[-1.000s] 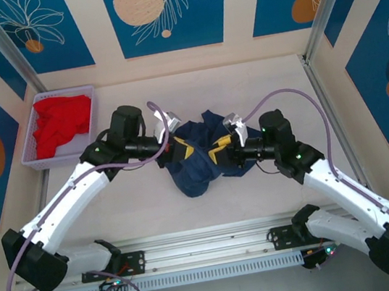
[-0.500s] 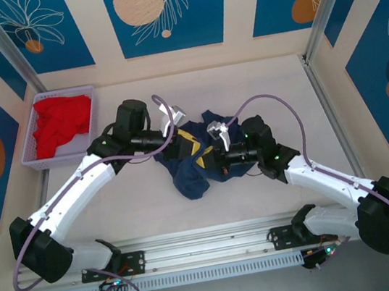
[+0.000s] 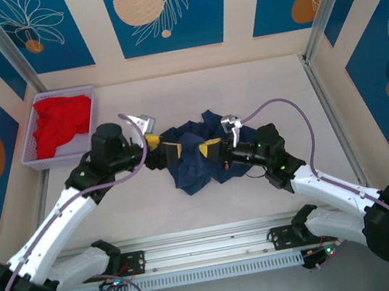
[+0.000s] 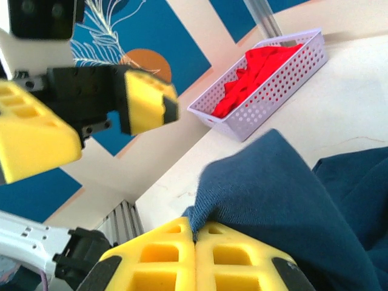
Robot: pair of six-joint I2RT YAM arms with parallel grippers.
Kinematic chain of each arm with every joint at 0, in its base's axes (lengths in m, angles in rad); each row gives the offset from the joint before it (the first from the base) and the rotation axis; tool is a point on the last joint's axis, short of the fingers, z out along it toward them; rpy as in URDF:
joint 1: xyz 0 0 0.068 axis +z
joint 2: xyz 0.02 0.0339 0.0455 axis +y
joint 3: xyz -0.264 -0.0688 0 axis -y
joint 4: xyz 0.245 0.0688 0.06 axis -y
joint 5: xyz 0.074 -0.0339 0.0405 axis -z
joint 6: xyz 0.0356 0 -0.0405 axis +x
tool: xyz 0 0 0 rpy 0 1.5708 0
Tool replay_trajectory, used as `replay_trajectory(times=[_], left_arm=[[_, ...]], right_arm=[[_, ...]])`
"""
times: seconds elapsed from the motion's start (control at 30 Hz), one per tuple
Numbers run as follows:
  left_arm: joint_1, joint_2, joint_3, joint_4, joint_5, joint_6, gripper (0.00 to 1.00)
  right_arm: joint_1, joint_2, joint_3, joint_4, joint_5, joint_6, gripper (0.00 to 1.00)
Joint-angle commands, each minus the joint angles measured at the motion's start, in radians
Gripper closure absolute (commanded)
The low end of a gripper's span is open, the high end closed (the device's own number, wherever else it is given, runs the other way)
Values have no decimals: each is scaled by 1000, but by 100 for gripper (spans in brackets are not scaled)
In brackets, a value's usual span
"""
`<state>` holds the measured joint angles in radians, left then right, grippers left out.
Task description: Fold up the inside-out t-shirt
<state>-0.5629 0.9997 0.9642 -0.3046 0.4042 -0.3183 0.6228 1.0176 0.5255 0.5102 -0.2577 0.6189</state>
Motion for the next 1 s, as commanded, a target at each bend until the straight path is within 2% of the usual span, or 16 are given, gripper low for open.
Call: replay_trajectory(times=[0.0,0.07,0.13,0.2,0.33,0.53,0.67,0.83,0.97], left_arm=[[8,-62,-63,-16,-115,-56,12],[8,-90,-105,-13,-101,-74,13],[8,-101,-156,34,-21,-111,17],[6,-99,-226,134,74,-172,25],[-17,-55,-321,329,173,-276,38],[-101,54,-314,404,178,-257,34],[-113,125,-295,440,189,-253,40],[-133,167,-280,469,199,-245,67],[-135,162,-282,454,188,-199,93]], right_arm=[[5,-11,-25,82,69,37,100],[2,-13,-33,91,84,42,100],[-1,-14,-39,100,91,49,100],[-5,-14,-42,98,94,51,100],[-8,-22,-39,79,100,47,100],[-9,-40,-29,50,106,32,100],[-9,-50,-33,45,108,30,100],[-11,-74,-37,21,130,17,100],[-14,-99,-53,2,161,12,100]])
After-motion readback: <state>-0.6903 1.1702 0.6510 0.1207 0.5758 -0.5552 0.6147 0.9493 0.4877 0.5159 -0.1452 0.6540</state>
